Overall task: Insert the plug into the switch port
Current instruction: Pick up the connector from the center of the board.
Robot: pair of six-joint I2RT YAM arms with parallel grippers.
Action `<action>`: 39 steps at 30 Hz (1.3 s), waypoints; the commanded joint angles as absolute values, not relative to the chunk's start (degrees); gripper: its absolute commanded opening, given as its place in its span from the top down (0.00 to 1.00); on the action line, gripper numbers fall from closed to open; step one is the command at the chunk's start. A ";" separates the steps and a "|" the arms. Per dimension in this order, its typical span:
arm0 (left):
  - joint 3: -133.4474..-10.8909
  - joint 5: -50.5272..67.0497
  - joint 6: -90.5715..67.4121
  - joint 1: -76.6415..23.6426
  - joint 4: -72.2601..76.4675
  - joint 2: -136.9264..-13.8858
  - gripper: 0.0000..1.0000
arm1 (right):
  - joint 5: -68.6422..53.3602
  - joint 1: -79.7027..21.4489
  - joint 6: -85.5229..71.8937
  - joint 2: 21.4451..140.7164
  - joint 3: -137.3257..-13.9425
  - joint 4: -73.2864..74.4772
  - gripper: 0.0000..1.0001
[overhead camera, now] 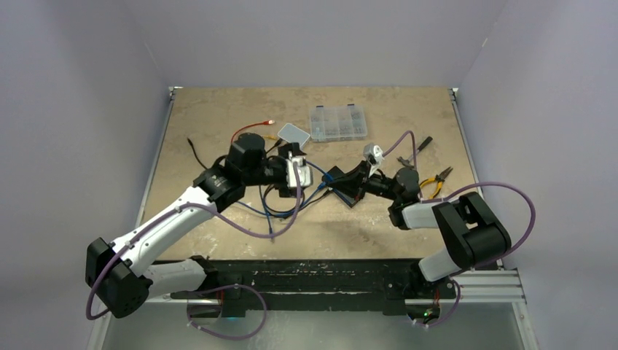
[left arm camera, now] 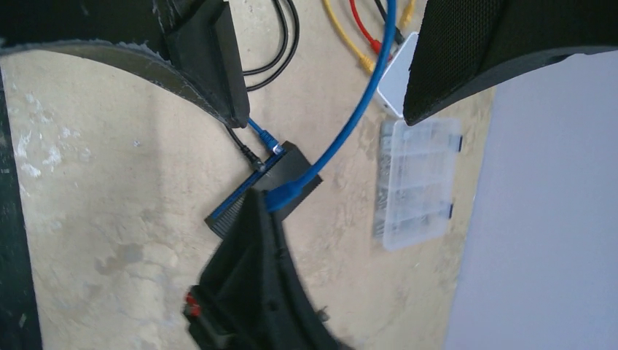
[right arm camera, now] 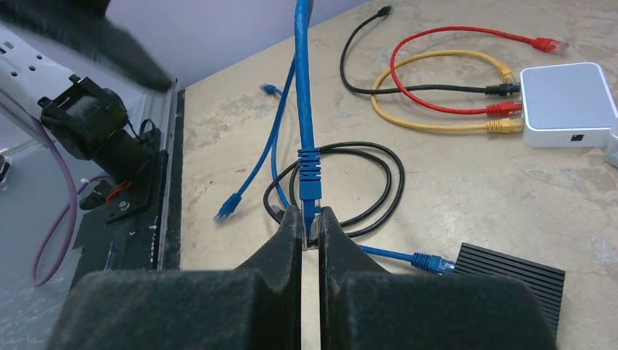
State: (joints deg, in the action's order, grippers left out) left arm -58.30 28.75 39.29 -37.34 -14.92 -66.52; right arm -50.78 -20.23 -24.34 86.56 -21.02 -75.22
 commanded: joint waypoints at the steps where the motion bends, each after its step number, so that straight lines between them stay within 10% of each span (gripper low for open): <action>1: -55.11 28.80 52.76 -41.03 -9.56 -65.64 0.23 | -52.77 -20.89 -23.15 87.00 -23.39 -74.36 1.00; 24: -57.42 8.40 73.51 -55.25 -11.04 -77.97 0.58 | -53.17 -22.72 -20.14 87.41 -25.55 -68.77 1.00; 39: -57.21 3.75 75.46 -55.46 -10.28 -80.55 0.63 | -53.57 -23.46 -19.69 88.15 -26.18 -68.26 1.00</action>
